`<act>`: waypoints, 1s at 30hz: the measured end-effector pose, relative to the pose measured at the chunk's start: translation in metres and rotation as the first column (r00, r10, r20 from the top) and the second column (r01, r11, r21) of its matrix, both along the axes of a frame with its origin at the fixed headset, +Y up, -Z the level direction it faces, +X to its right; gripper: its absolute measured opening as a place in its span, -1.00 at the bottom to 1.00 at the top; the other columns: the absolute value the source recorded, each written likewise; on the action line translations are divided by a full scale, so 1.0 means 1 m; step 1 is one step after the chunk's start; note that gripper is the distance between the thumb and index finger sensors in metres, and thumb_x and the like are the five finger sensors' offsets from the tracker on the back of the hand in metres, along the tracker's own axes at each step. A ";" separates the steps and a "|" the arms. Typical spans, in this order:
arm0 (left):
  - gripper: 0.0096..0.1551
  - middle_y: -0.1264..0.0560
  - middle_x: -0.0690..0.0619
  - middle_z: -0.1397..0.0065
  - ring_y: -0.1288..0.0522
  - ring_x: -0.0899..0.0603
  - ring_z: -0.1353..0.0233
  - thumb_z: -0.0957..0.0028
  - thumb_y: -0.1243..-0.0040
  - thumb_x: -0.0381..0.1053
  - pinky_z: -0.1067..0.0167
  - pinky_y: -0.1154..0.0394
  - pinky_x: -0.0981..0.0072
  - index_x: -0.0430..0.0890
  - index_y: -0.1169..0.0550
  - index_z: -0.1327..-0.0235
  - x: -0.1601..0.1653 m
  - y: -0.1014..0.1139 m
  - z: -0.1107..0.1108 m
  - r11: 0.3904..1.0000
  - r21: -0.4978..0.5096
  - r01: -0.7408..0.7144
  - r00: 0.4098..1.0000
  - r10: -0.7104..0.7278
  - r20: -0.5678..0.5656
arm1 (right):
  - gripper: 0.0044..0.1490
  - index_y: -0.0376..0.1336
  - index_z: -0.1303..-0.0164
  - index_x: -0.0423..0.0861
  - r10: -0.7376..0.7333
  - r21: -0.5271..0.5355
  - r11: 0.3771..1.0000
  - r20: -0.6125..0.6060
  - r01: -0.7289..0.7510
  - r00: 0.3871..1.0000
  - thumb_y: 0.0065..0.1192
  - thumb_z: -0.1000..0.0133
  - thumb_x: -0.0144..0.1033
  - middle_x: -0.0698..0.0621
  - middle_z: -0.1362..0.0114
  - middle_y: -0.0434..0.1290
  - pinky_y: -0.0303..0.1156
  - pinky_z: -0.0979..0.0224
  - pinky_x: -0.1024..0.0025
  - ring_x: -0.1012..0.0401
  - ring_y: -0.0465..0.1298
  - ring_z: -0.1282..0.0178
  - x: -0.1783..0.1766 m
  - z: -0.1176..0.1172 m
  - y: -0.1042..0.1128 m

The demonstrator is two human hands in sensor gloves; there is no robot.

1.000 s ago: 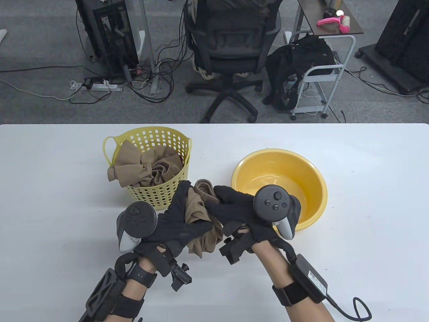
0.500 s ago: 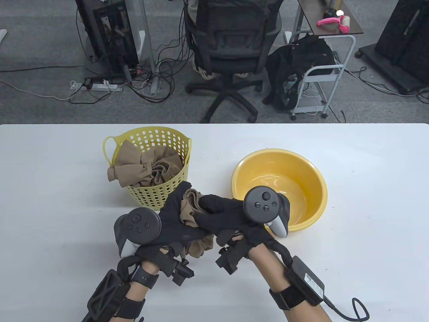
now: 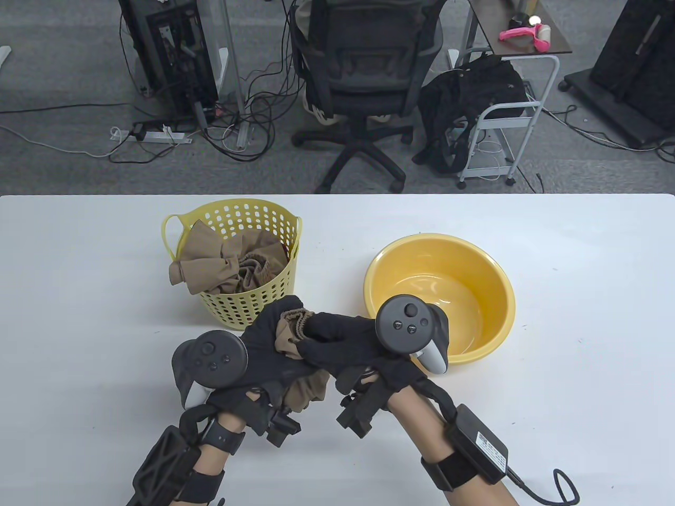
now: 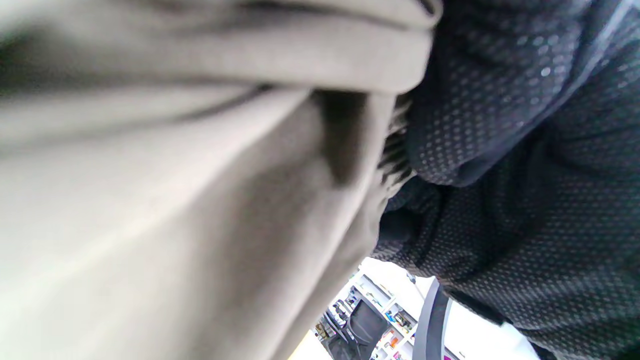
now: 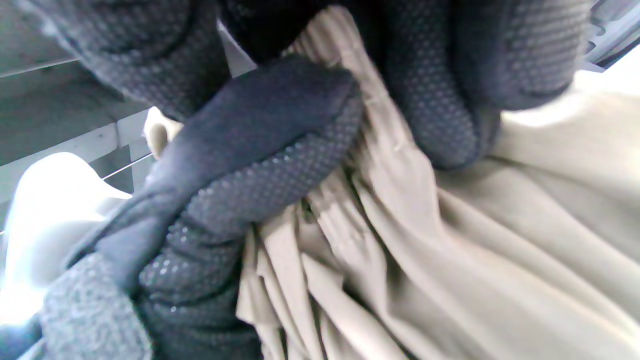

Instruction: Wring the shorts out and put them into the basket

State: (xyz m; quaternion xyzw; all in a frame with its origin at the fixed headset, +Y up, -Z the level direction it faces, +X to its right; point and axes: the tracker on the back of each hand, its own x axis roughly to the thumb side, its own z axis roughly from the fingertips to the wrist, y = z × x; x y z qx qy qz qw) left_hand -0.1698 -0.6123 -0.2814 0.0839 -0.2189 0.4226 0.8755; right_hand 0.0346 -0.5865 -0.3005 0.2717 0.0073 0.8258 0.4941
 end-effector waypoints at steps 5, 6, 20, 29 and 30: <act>0.06 -0.45 -0.25 -0.47 -0.62 -0.40 -0.35 0.15 -0.72 0.19 -0.18 -0.51 -0.43 -0.07 -0.30 -0.45 -0.007 -0.002 0.000 0.999 -0.017 -0.034 0.999 0.034 0.002 | -0.30 0.39 -0.17 -0.28 -0.001 -0.005 1.000 0.009 0.001 1.000 0.37 -0.16 0.09 -0.29 -0.15 0.58 0.59 -0.09 0.02 -0.17 0.65 -0.01 0.004 -0.001 -0.001; 0.01 -0.48 -0.23 -0.45 -0.63 -0.38 -0.33 0.14 -0.72 0.18 -0.18 -0.52 -0.42 -0.05 -0.32 -0.42 -0.008 -0.002 0.000 0.999 -0.015 -0.038 0.999 0.038 0.001 | -0.31 0.40 -0.17 -0.26 0.000 -0.005 1.000 0.007 0.000 1.000 0.36 -0.17 0.09 -0.28 -0.15 0.58 0.59 -0.09 0.02 -0.17 0.65 -0.01 0.005 -0.001 -0.002; -0.25 -0.52 -0.18 -0.42 -0.65 -0.35 -0.32 -0.02 -0.61 0.17 -0.20 -0.51 -0.40 0.04 -0.40 -0.35 -0.027 0.000 0.000 0.987 -0.032 -0.155 0.988 0.155 0.018 | -0.25 0.39 -0.29 -0.22 -0.058 -0.086 0.994 0.086 0.066 0.995 0.30 -0.18 0.16 -0.32 -0.31 0.50 0.48 -0.24 -0.17 -0.27 0.56 -0.20 0.036 -0.015 -0.010; -0.27 -0.51 -0.14 -0.44 -0.64 -0.33 -0.35 -0.02 -0.60 0.18 -0.25 -0.50 -0.40 0.08 -0.41 -0.35 -0.039 0.011 -0.001 0.933 -0.036 -0.358 0.919 0.358 0.166 | -0.04 0.31 -0.43 -0.25 -0.109 -0.220 0.968 0.074 0.123 0.991 0.22 -0.14 0.33 -0.38 -0.45 0.39 0.39 -0.31 -0.35 -0.42 0.42 -0.36 0.052 -0.029 -0.024; -0.27 -0.51 -0.14 -0.45 -0.64 -0.33 -0.36 -0.01 -0.60 0.18 -0.25 -0.50 -0.40 0.08 -0.41 -0.35 -0.040 0.012 -0.001 0.923 -0.036 -0.383 0.902 0.382 0.200 | -0.01 0.29 -0.45 -0.24 -0.118 -0.238 0.962 0.066 0.131 0.991 0.20 -0.14 0.36 -0.38 -0.47 0.37 0.38 -0.31 -0.36 -0.43 0.41 -0.37 0.052 -0.031 -0.026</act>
